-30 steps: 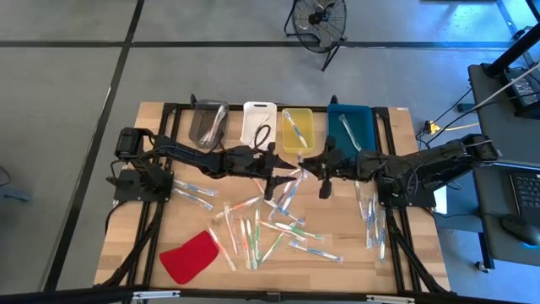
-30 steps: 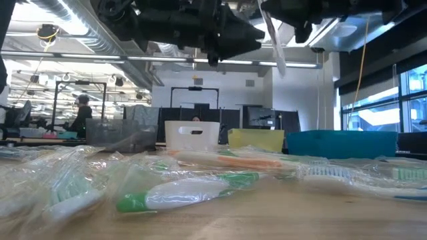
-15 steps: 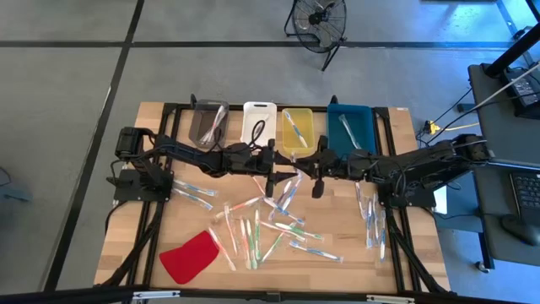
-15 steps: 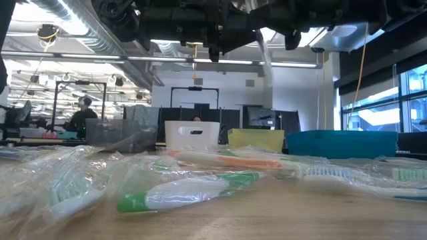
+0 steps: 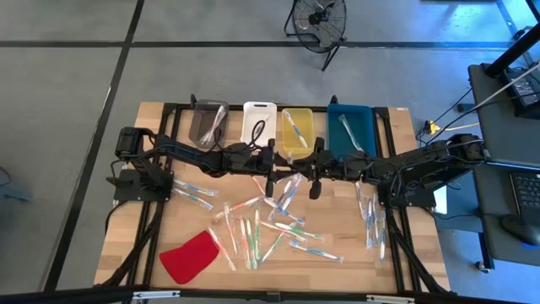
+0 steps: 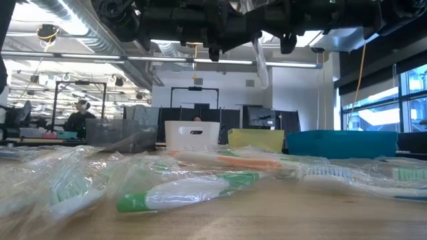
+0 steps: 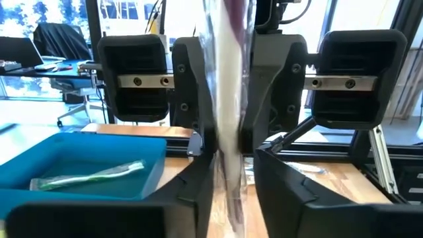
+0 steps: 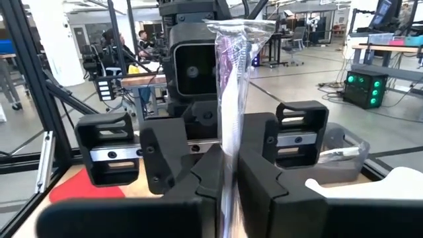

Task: Pick & Place Toothbrushes
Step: Put the violet toothbrush into the white bin

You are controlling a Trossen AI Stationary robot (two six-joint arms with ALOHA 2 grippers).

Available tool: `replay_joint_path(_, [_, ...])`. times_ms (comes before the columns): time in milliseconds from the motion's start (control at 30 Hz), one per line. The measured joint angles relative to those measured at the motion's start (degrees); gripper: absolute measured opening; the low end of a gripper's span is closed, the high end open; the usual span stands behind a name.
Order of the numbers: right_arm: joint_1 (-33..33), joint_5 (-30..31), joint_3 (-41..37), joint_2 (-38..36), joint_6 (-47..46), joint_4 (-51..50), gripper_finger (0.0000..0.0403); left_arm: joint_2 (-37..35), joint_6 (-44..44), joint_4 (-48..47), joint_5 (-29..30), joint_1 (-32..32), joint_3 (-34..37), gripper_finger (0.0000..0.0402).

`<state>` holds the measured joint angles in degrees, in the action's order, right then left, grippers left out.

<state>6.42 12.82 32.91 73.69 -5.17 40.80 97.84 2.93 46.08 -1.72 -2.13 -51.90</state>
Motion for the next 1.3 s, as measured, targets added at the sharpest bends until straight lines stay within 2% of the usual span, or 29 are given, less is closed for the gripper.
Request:
replay_joint_path(300, [0.0, -0.5, 0.0, 0.0, 0.5, -0.1, 0.0033, -0.1, 0.0, -1.2, 0.0, 0.0, 0.0, 0.0018])
replay_joint_path(600, [0.0, 0.0, 0.0, 0.0, -0.3, -0.8, 0.0070, -0.1, -0.1, -2.7, 0.1, 0.0, 0.0, 0.0021])
replay_joint_path(733, [0.0, 0.0, 0.0, 0.0, -0.2, -1.3, 0.0101, -0.1, 0.1, -3.2, 0.1, 0.0, 0.0, 0.0017])
replay_joint_path(1067, [0.0, -0.2, 0.0, -1.9, -0.5, -5.4, 0.0222, -1.5, 3.1, -8.9, 0.6, -1.4, 0.0, 0.0018])
replay_joint_path(1300, [0.0, 0.1, 0.0, -6.0, -0.6, -13.3, 0.0247, -5.4, 6.0, -17.3, 0.7, -3.9, -0.1, 0.0018])
